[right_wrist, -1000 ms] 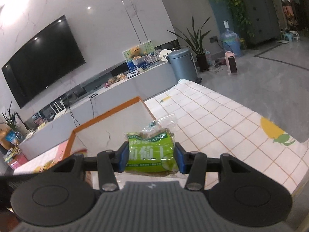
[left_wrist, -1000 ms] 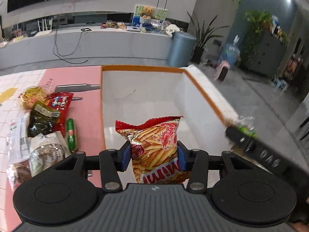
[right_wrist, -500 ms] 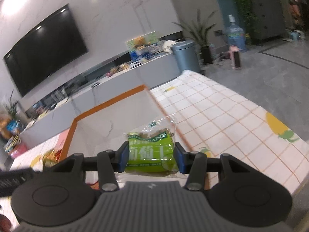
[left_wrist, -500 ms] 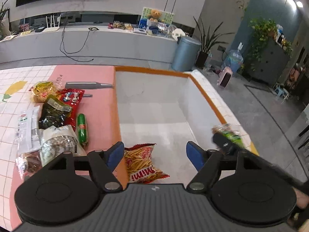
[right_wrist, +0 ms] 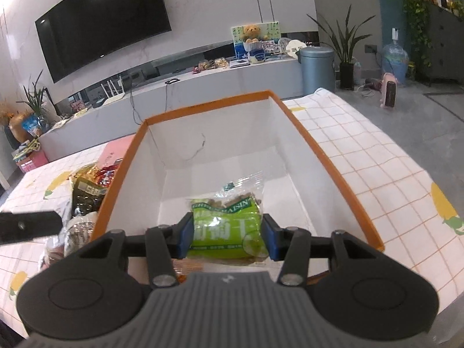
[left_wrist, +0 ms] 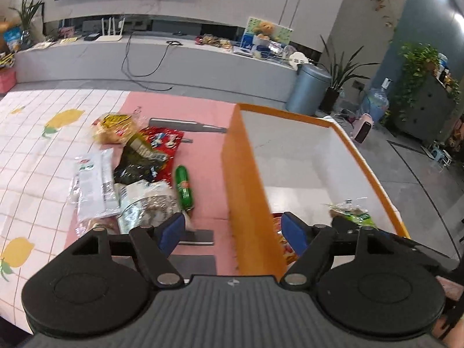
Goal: Organize snacks
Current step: 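Carry both bags into the orange box and open both grippers to drop them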
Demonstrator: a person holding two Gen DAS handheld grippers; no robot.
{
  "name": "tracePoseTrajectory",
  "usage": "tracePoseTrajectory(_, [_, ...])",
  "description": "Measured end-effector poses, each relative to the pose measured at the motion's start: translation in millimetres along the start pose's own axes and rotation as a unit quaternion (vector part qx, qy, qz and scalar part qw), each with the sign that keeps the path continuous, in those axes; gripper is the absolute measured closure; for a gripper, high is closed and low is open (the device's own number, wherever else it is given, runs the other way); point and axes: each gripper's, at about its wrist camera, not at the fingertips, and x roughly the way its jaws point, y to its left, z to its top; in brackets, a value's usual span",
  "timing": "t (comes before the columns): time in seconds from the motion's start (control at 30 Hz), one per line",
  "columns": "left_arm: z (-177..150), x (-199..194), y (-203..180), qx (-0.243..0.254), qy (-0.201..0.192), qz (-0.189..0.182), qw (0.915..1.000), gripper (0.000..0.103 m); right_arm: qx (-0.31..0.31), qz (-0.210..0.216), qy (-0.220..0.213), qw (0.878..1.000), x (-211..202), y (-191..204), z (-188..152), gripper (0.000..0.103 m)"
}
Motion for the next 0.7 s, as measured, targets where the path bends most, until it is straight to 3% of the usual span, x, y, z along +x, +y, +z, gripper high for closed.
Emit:
tracePoseTrajectory(0.07, [0, 0, 8, -0.004, 0.0, 0.007, 1.0, 0.015, 0.005, 0.001, 0.003, 1.0, -2, -1, 0, 0.052])
tracePoseTrajectory(0.17, [0, -2, 17, -0.008, -0.002, 0.018, 0.9998, 0.015, 0.024, 0.021, -0.004, 0.999, -7, -4, 1, 0.04])
tracePoseTrajectory(0.27, [2, -5, 27, -0.021, -0.005, 0.025, 0.9995, 0.015, 0.044, 0.039, -0.006, 0.998, -10, -7, 0, 0.039])
tracePoseTrajectory(0.57, [13, -21, 51, -0.035, -0.024, 0.068, 0.9968, 0.015, 0.052, 0.02, -0.015, 0.998, -14, -5, 3, 0.033])
tracePoseTrajectory(0.63, [14, -28, 56, -0.032, -0.025, 0.077, 0.9962, 0.015, 0.056, 0.02, -0.014, 0.998, -14, -5, 3, 0.022])
tracePoseTrajectory(0.7, [13, -36, 60, -0.025, -0.026, 0.086, 0.9956, 0.015, 0.062, 0.02, -0.015, 0.998, -15, -4, 4, 0.018])
